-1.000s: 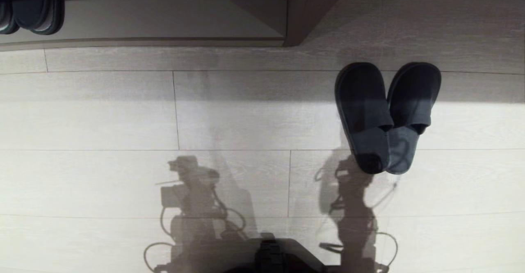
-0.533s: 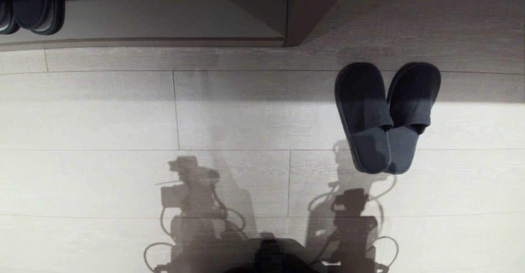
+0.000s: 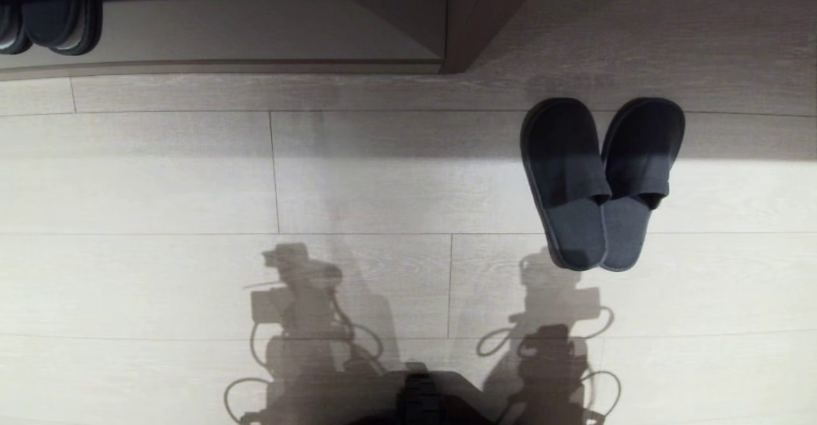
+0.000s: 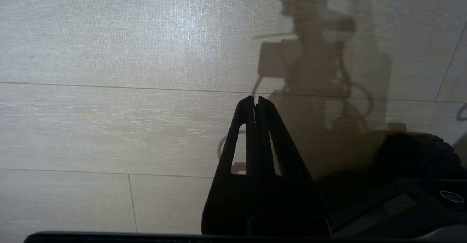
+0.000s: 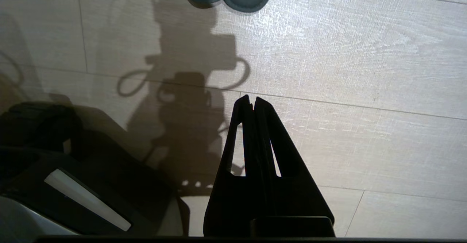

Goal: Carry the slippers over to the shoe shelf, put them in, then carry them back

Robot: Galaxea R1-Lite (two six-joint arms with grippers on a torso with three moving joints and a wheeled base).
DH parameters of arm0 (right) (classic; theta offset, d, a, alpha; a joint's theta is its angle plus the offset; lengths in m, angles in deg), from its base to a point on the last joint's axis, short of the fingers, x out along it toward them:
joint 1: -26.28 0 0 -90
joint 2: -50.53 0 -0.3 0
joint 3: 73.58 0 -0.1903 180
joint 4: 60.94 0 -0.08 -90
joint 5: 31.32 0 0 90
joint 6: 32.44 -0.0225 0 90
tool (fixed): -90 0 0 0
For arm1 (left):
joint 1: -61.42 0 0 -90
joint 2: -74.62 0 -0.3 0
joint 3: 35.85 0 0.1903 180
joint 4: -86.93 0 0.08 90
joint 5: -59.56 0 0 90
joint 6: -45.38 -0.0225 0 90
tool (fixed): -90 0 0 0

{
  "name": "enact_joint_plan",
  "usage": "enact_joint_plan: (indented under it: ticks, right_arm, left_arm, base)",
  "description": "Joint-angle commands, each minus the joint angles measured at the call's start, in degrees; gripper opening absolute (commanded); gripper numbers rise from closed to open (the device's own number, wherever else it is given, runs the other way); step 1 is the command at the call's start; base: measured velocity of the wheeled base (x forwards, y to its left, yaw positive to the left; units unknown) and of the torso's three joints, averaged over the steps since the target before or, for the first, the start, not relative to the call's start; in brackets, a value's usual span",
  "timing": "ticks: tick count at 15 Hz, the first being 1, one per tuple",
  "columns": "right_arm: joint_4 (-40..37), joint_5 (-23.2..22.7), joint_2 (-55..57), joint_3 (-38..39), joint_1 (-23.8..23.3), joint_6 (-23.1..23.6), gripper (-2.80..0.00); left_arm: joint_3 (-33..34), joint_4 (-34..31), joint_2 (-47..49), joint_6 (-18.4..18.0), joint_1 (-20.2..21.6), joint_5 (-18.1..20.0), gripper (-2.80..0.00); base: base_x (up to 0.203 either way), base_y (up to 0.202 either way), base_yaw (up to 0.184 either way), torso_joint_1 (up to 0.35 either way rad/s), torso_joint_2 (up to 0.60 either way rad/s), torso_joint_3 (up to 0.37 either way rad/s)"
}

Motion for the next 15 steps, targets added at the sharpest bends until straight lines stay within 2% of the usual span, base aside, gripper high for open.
enact_joint_plan:
  ticks: [1,15]
  right_arm:
    - [0.02,-0.05,-1.02,-0.04,0.03,0.15,-2.80]
    - [0.02,0.22,-1.02,0.05,0.03,-2.84,-2.80]
  left_arm:
    - [0.00,0.08,-0.02,0.09,0.01,-0.07,-2.80]
    - [0.00,0.08,-0.02,0.09,0.01,0.02,-2.80]
  base:
    - [0.000,0.000,0.000,0.002,0.00,0.116]
    - [0.000,0.000,0.000,0.001,0.00,0.197]
